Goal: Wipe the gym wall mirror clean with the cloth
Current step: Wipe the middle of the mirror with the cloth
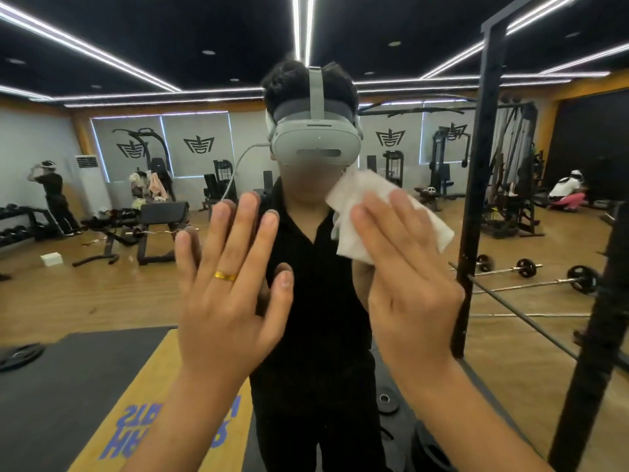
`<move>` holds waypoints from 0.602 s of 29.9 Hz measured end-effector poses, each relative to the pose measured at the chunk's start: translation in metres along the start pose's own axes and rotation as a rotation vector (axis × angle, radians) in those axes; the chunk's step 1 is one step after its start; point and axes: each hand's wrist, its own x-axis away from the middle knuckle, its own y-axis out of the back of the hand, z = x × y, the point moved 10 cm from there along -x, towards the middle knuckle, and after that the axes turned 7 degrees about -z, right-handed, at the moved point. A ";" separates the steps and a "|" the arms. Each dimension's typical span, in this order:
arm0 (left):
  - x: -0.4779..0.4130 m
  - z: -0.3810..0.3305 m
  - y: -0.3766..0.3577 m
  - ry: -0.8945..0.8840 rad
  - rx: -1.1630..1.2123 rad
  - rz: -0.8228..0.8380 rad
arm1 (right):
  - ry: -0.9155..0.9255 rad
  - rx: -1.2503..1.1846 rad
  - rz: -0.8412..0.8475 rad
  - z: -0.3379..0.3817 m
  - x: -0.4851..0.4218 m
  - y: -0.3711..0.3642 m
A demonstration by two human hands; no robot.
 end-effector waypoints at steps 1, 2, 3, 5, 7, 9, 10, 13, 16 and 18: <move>0.000 0.001 0.000 0.003 0.002 -0.001 | 0.079 0.009 0.035 0.002 0.001 -0.003; 0.001 0.002 0.000 0.008 0.002 0.002 | 0.141 0.014 0.045 -0.002 -0.003 -0.004; 0.001 0.002 0.000 0.011 0.000 0.003 | 0.188 0.019 0.028 -0.008 -0.011 -0.002; 0.002 0.002 0.000 0.012 -0.014 0.003 | 0.212 0.044 -0.055 -0.022 -0.034 0.008; 0.002 0.002 -0.001 0.011 -0.031 0.002 | 0.145 0.064 -0.109 -0.035 -0.053 0.016; 0.003 0.002 0.000 0.009 -0.036 -0.005 | 0.009 0.036 -0.122 -0.037 -0.053 0.019; 0.002 0.002 0.000 0.008 -0.033 -0.006 | -0.031 0.020 -0.113 -0.031 -0.048 0.016; 0.002 0.002 0.000 0.003 -0.038 -0.006 | 0.031 0.013 0.036 0.005 -0.020 -0.009; 0.003 0.003 0.000 0.011 -0.048 -0.009 | 0.224 0.028 0.183 0.017 -0.017 -0.018; 0.003 0.004 0.001 0.020 -0.045 -0.015 | 0.273 0.093 0.137 -0.002 -0.042 -0.002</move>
